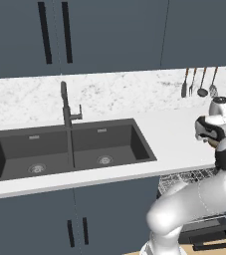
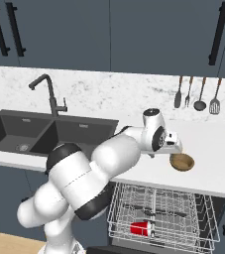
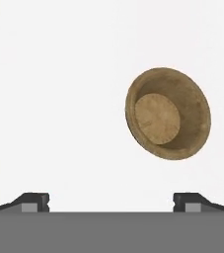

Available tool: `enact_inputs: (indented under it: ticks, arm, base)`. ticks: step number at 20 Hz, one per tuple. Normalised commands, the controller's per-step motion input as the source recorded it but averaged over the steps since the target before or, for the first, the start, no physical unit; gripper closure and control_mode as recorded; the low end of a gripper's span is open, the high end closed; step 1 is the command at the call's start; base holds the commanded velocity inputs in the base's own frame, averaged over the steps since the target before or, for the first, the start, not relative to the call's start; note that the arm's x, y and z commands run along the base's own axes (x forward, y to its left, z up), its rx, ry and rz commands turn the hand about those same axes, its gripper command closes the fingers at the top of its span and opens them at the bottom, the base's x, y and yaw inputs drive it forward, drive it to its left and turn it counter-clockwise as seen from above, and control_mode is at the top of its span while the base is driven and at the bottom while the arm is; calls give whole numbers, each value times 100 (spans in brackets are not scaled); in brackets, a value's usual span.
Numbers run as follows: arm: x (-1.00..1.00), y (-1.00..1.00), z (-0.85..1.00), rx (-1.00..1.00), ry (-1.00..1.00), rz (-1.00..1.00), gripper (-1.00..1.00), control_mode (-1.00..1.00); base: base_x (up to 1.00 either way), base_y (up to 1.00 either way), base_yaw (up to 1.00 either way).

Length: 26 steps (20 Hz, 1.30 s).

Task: Pick up the cup and bowl from the counter, place them in the dishwasher, and close the dishwasher door.

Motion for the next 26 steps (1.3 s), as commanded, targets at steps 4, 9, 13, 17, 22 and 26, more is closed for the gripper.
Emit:
enact_inputs:
  ticks: [4,9,13,17,22,26]
  arm:
    - [83,-28,0,11,1,0,-100,-100]
    - [19,-48,-1,8,0,-3,-100,-100]
    - [0,-41,-2,4,0,-6,-100,-100]
    - [0,24,-16,1,8,0,-100,-100]
    - [0,27,-28,-2,12,0,-100,-100]
    - [-1,-1,-36,-1,3,0,-100,-100]
  base:
    - [0,0,0]
    - [0,0,0]
    - [0,0,0]
    - [0,0,0]
    - [0,0,0]
    - [0,0,0]
